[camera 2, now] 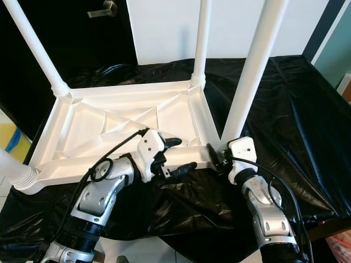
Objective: Building children table
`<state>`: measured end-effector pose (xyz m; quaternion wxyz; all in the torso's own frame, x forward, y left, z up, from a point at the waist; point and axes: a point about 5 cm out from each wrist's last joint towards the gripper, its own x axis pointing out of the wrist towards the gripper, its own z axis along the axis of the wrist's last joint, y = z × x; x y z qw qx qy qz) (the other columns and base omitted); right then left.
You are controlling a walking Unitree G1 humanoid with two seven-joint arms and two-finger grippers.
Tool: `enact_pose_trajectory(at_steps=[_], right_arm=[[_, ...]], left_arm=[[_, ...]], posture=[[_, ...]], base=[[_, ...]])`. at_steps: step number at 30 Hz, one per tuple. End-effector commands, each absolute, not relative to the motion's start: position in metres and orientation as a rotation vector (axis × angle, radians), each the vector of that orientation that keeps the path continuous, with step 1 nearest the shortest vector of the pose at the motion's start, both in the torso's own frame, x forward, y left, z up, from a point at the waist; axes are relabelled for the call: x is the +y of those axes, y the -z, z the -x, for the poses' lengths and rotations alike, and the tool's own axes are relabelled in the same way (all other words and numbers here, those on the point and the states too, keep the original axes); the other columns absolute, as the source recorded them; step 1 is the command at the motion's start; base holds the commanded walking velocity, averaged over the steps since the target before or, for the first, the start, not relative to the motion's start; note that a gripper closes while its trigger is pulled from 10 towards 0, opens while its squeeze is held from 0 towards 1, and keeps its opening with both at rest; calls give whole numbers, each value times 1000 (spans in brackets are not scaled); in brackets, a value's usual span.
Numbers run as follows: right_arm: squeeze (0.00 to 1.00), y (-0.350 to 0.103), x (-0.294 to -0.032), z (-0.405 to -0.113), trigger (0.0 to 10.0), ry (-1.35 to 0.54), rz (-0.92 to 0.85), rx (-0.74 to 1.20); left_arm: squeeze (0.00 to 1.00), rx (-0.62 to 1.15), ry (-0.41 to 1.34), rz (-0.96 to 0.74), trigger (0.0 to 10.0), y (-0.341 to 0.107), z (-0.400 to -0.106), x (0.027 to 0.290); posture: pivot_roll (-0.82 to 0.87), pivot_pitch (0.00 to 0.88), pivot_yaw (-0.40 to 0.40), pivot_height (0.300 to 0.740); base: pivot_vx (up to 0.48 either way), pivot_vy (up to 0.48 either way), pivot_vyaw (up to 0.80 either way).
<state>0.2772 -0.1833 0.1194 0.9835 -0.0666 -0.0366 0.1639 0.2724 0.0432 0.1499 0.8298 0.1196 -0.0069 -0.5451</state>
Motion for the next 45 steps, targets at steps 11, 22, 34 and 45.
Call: enact_pose_trajectory(at_steps=[11,22,34,45], right_arm=[[0,-113,-179,-281,0,-363,169,-48],[0,-106,-187,-279,10000,-113,127,-49],[0,-95,-158,-275,10000,212,10,9],[12,-101,-150,-268,10000,198,-14,-41]], left_arm=[[0,-28,1069,-235,10000,-149,-274,45],[0,-39,1051,-181,10000,-155,-278,41],[0,-22,989,-177,10000,-151,-285,47],[0,-37,985,-195,10000,-150,-282,44]], posture=[[-115,0,2,740],[-117,0,17,740],[-153,14,46,740],[-160,32,62,740]], base=[[0,0,0],[0,0,0],[0,0,0],[0,0,0]])
